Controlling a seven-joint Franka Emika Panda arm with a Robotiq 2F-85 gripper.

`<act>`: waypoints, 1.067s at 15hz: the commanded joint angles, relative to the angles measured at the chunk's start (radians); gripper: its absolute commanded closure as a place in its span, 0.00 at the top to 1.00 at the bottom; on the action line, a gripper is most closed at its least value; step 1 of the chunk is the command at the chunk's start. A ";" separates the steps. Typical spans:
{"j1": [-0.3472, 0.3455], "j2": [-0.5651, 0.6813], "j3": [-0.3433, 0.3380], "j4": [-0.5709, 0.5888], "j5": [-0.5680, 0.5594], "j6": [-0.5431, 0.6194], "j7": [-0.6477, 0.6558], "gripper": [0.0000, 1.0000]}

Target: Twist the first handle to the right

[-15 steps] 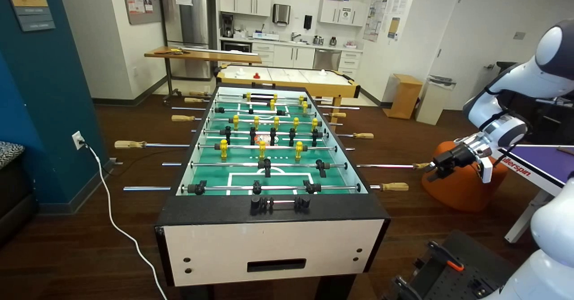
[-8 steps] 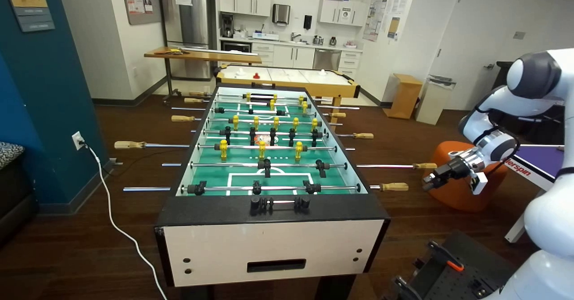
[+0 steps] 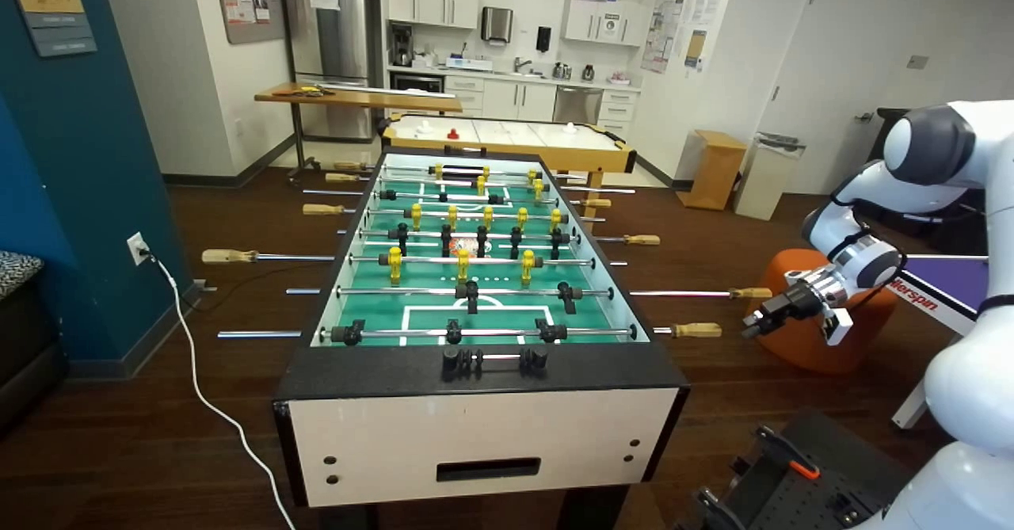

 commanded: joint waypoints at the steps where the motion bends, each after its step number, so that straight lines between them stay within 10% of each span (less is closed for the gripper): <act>1: -0.040 0.014 0.042 0.010 0.044 -0.001 -0.024 1.00; 11: -0.141 0.213 0.129 0.163 0.094 -0.093 -0.155 1.00; 16: -0.208 0.322 0.183 0.280 0.075 -0.323 -0.179 1.00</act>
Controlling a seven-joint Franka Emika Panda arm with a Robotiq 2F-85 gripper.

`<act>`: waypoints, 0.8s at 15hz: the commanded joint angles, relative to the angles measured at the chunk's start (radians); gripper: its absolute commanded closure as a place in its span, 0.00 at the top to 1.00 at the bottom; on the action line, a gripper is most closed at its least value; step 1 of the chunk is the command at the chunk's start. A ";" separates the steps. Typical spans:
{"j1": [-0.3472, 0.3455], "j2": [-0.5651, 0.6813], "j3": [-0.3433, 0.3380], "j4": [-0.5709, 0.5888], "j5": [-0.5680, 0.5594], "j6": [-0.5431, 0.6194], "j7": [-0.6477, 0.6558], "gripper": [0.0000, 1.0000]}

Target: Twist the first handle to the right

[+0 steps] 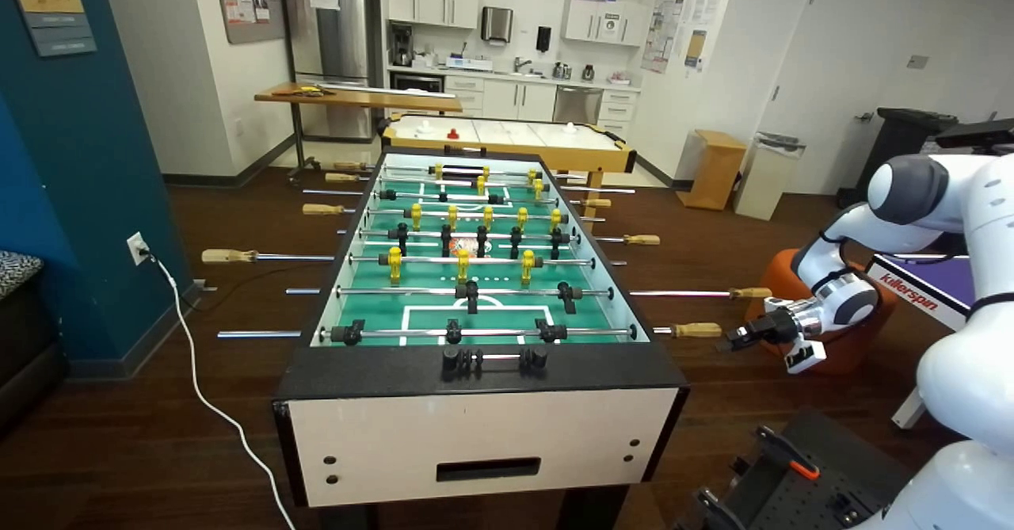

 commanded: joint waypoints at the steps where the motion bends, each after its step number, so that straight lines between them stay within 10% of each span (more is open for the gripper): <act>1: -0.005 0.025 0.000 0.028 0.006 -0.053 -0.003 1.00; 12: -0.006 0.036 0.000 0.027 0.017 -0.055 -0.002 1.00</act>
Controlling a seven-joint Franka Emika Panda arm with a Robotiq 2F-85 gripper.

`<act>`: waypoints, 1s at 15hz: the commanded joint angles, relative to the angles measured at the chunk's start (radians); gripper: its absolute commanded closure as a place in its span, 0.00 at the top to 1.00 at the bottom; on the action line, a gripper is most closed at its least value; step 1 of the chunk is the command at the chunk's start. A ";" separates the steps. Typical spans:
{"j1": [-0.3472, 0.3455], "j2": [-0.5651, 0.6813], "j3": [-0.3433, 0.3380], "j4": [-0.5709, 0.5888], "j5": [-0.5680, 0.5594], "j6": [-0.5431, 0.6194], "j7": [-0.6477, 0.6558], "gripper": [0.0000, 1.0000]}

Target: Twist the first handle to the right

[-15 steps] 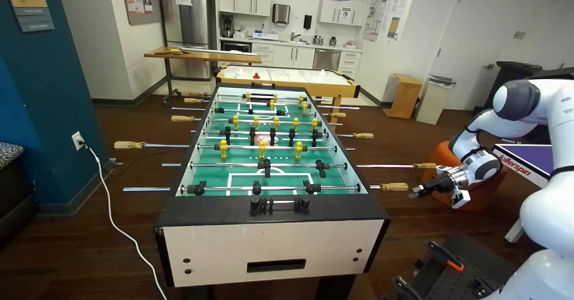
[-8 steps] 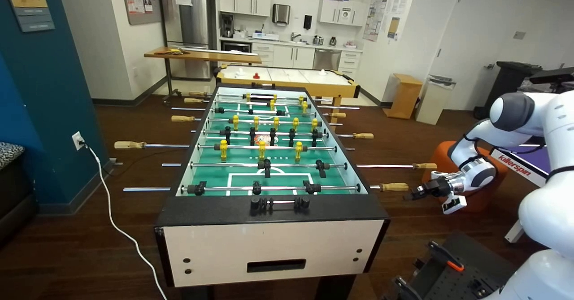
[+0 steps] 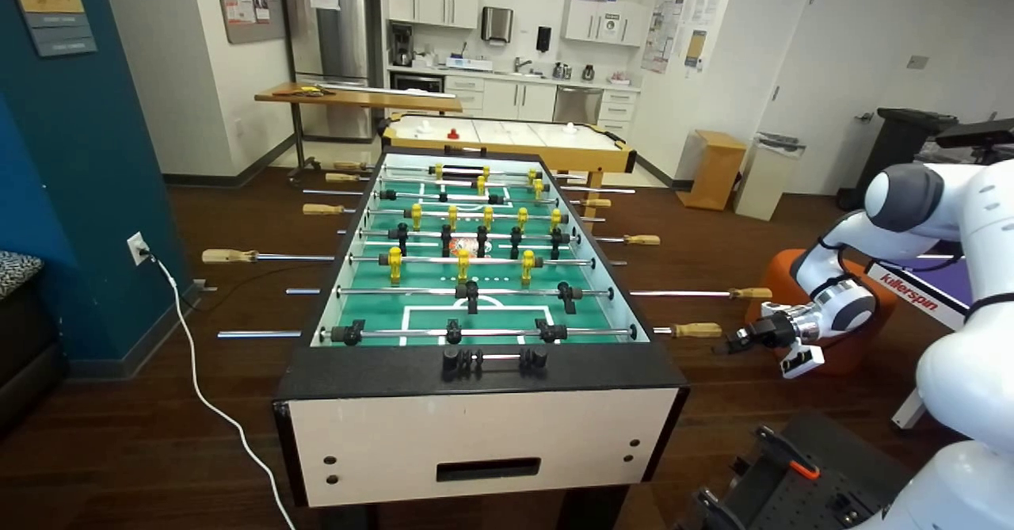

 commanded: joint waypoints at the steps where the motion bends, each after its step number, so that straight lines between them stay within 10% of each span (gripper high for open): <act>1: 0.006 -0.007 -0.005 -0.011 0.024 0.005 0.000 1.00; 15: 0.036 -0.033 -0.001 -0.071 0.167 -0.017 0.042 1.00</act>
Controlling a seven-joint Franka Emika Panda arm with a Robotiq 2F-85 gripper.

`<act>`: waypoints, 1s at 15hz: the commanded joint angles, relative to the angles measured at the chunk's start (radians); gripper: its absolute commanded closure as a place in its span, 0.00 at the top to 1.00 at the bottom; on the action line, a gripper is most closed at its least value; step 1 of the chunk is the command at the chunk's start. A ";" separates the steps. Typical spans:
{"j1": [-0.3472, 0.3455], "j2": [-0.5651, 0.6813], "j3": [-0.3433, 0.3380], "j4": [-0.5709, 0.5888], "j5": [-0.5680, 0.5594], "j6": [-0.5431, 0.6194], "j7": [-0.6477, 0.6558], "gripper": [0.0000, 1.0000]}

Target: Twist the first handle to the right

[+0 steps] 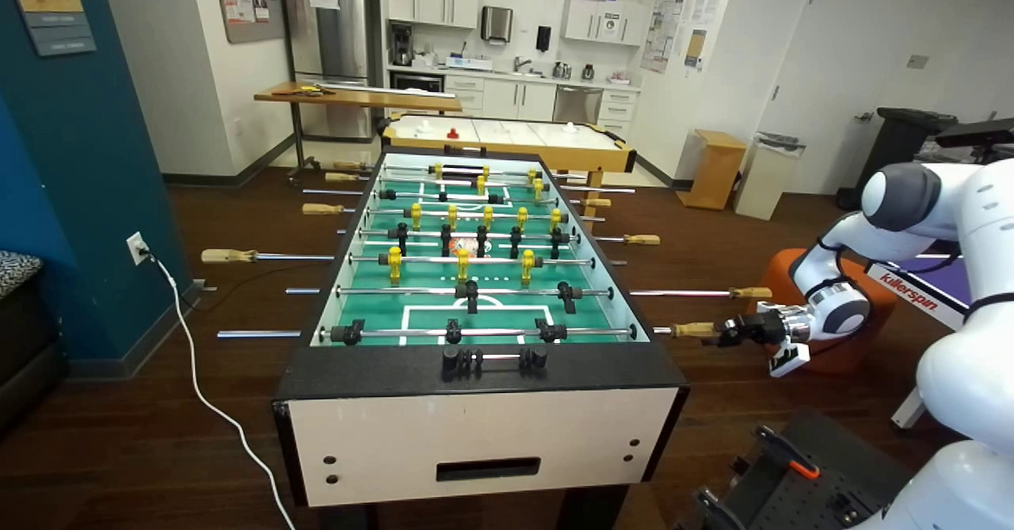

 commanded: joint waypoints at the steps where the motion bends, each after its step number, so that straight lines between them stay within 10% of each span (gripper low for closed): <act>1: 0.030 -0.038 -0.010 -0.054 0.040 -0.014 0.035 1.00; 15: 0.057 0.011 -0.043 0.025 0.052 -0.145 0.181 1.00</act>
